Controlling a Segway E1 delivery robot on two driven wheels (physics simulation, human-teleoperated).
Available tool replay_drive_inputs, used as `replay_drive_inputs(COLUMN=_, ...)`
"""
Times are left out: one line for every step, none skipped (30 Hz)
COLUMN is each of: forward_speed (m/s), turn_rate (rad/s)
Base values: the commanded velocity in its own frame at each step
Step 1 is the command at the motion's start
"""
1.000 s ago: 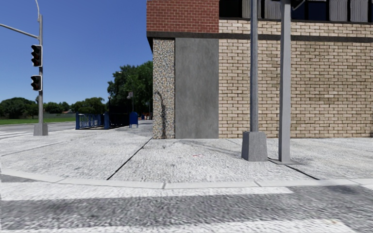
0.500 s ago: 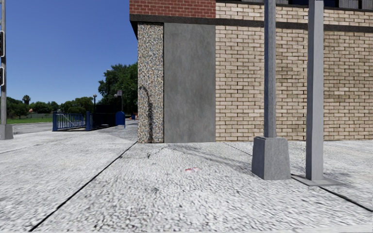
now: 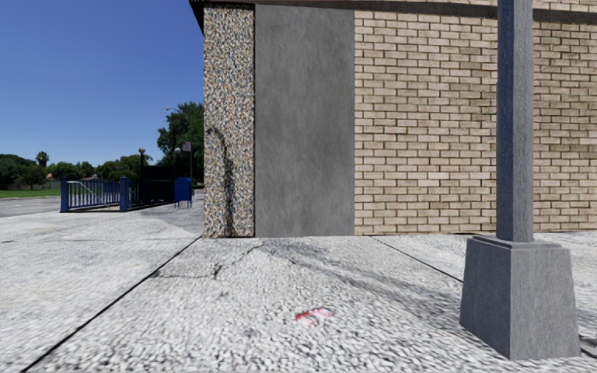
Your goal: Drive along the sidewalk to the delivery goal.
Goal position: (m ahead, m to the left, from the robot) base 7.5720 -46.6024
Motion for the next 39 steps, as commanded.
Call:
replay_drive_inputs(forward_speed=1.60, turn_rate=0.00)
replay_drive_inputs(forward_speed=1.57, turn_rate=0.00)
replay_drive_inputs(forward_speed=1.55, turn_rate=0.00)
replay_drive_inputs(forward_speed=1.55, turn_rate=0.00)
replay_drive_inputs(forward_speed=1.52, turn_rate=0.00)
replay_drive_inputs(forward_speed=1.50, turn_rate=0.00)
replay_drive_inputs(forward_speed=1.50, turn_rate=0.00)
replay_drive_inputs(forward_speed=1.49, turn_rate=0.00)
replay_drive_inputs(forward_speed=1.49, turn_rate=0.00)
replay_drive_inputs(forward_speed=1.49, turn_rate=0.00)
replay_drive_inputs(forward_speed=1.49, turn_rate=0.00)
replay_drive_inputs(forward_speed=1.49, turn_rate=0.00)
replay_drive_inputs(forward_speed=1.48, turn_rate=0.00)
replay_drive_inputs(forward_speed=1.48, turn_rate=-0.08)
replay_drive_inputs(forward_speed=1.48, turn_rate=-0.08)
replay_drive_inputs(forward_speed=1.48, turn_rate=-0.25)
replay_drive_inputs(forward_speed=1.48, turn_rate=-0.33)
replay_drive_inputs(forward_speed=1.48, turn_rate=-0.38)
replay_drive_inputs(forward_speed=1.48, turn_rate=-0.38)
replay_drive_inputs(forward_speed=1.48, turn_rate=-0.40)
replay_drive_inputs(forward_speed=1.48, turn_rate=-0.40)
replay_drive_inputs(forward_speed=1.48, turn_rate=-0.41)
replay_drive_inputs(forward_speed=1.48, turn_rate=-0.41)
replay_drive_inputs(forward_speed=1.48, turn_rate=-0.44)
replay_drive_inputs(forward_speed=1.48, turn_rate=-0.50)
replay_drive_inputs(forward_speed=1.48, turn_rate=-0.54)
replay_drive_inputs(forward_speed=1.48, turn_rate=-0.54)
replay_drive_inputs(forward_speed=1.48, turn_rate=-0.56)
replay_drive_inputs(forward_speed=1.48, turn_rate=-0.57)
replay_drive_inputs(forward_speed=1.48, turn_rate=-0.63)
replay_drive_inputs(forward_speed=1.48, turn_rate=-0.63)
replay_drive_inputs(forward_speed=1.48, turn_rate=-0.71)
replay_drive_inputs(forward_speed=1.48, turn_rate=-0.74)
replay_drive_inputs(forward_speed=1.48, turn_rate=-0.75)
replay_drive_inputs(forward_speed=1.48, turn_rate=-0.75)
replay_drive_inputs(forward_speed=1.48, turn_rate=-0.75)
replay_drive_inputs(forward_speed=1.48, turn_rate=-0.75)
replay_drive_inputs(forward_speed=1.48, turn_rate=-0.75)
replay_drive_inputs(forward_speed=1.48, turn_rate=-0.75)
